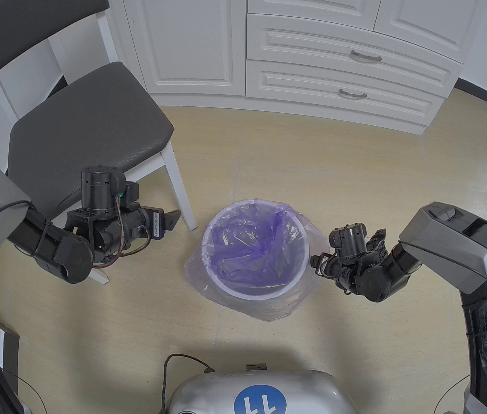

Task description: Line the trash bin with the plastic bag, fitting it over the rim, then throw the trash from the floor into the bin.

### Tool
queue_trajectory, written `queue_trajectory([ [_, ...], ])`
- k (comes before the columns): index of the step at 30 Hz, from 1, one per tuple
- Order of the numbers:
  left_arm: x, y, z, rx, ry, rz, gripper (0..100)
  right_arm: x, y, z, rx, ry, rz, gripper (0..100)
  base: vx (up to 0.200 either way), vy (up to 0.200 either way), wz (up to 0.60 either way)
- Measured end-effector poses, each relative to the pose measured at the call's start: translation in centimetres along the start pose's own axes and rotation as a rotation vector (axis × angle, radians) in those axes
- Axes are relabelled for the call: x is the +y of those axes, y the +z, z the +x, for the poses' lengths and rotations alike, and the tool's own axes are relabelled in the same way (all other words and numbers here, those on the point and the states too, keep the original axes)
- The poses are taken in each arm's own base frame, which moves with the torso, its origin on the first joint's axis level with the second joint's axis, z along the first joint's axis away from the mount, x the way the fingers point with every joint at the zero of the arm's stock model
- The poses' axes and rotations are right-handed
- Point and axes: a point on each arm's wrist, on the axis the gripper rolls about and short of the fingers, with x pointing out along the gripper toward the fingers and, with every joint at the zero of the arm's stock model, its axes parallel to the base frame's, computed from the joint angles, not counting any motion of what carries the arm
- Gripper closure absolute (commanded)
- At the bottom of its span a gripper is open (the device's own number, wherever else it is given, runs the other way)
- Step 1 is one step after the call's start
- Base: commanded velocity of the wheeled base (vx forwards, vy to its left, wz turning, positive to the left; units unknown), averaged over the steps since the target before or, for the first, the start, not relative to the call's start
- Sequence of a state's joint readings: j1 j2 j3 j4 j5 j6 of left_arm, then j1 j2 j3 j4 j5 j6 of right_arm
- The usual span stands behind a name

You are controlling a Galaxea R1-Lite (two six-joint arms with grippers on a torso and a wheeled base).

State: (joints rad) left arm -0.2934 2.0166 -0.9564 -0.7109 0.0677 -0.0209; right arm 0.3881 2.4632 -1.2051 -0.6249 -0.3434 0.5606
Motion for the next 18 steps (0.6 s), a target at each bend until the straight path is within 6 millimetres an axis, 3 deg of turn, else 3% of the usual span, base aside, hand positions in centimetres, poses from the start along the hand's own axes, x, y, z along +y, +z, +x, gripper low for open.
queue_trajectory([
  [10, -0.4, -3.0, 2.8, 0.086, -0.004, 0.017, 0, -0.7, -1.6, 3.1, 0.013, -0.025, 0.003, 0, 0.000, 0.000, 0.00],
  [18, -0.6, -5.2, 4.8, 0.144, -0.007, 0.033, 0, -0.9, -2.3, 3.7, 0.025, -0.033, 0.000, 0, 0.000, 0.000, 0.00],
])
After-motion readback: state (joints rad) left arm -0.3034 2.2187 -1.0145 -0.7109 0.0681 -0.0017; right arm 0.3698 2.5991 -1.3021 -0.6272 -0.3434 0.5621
